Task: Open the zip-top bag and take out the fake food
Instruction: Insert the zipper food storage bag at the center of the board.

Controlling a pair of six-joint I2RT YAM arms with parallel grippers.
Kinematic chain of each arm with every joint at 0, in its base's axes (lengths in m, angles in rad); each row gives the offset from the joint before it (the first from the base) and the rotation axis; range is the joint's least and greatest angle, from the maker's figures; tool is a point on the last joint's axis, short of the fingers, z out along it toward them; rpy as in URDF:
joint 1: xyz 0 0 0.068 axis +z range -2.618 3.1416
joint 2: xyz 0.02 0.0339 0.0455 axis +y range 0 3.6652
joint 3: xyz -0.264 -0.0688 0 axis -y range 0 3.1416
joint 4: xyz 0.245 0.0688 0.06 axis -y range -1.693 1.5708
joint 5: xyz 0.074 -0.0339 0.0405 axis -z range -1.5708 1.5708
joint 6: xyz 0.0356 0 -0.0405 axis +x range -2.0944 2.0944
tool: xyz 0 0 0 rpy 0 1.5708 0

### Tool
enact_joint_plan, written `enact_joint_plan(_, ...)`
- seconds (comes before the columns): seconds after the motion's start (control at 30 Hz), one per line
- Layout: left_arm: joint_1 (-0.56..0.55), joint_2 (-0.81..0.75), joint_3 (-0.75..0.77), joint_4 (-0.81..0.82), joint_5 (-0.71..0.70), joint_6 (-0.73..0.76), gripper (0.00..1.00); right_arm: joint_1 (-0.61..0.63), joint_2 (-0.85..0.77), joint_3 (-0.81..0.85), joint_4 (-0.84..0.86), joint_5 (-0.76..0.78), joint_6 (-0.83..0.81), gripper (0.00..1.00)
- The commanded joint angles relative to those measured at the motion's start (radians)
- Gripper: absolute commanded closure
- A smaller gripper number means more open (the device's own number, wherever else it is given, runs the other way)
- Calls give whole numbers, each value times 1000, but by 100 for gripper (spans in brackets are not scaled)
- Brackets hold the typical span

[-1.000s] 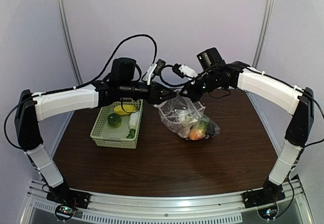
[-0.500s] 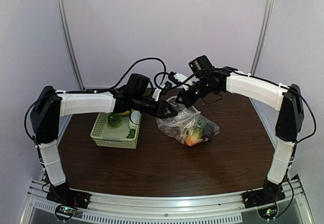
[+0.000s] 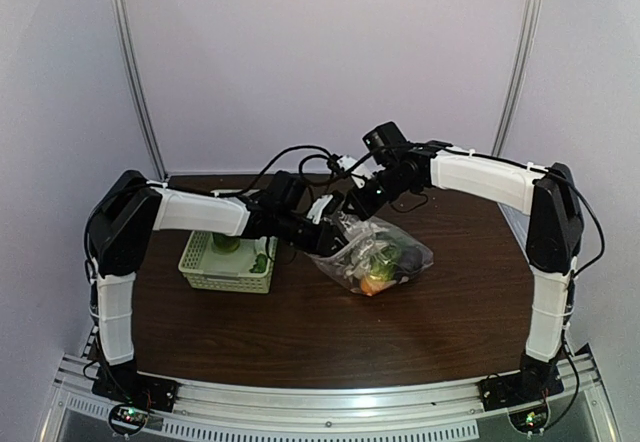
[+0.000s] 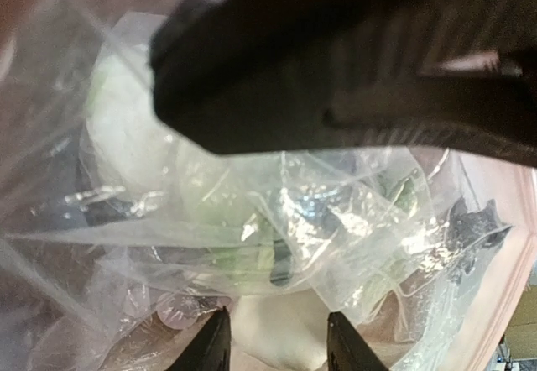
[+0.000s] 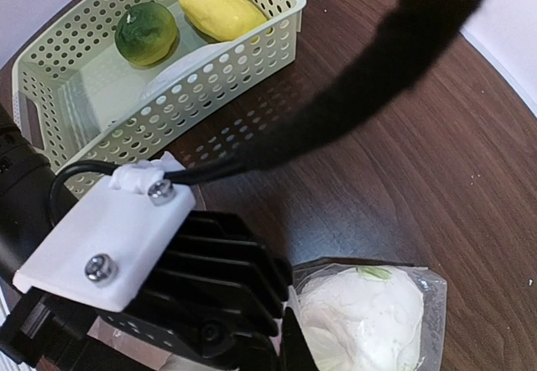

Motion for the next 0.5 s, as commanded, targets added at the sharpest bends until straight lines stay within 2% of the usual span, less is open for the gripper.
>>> enact_joint_plan(0.0,-4,27,3,9,18,36,55,-18,-5,-27,35,16,8,100)
enact_joint_plan(0.2,-16,38,-1,-31,76,92,51,-20,-7,-54,42,-7,8,100)
enact_joint_plan(0.47,-47,23,-11,-105,165,152,37,-19,-60,-64,4,-125,35,100)
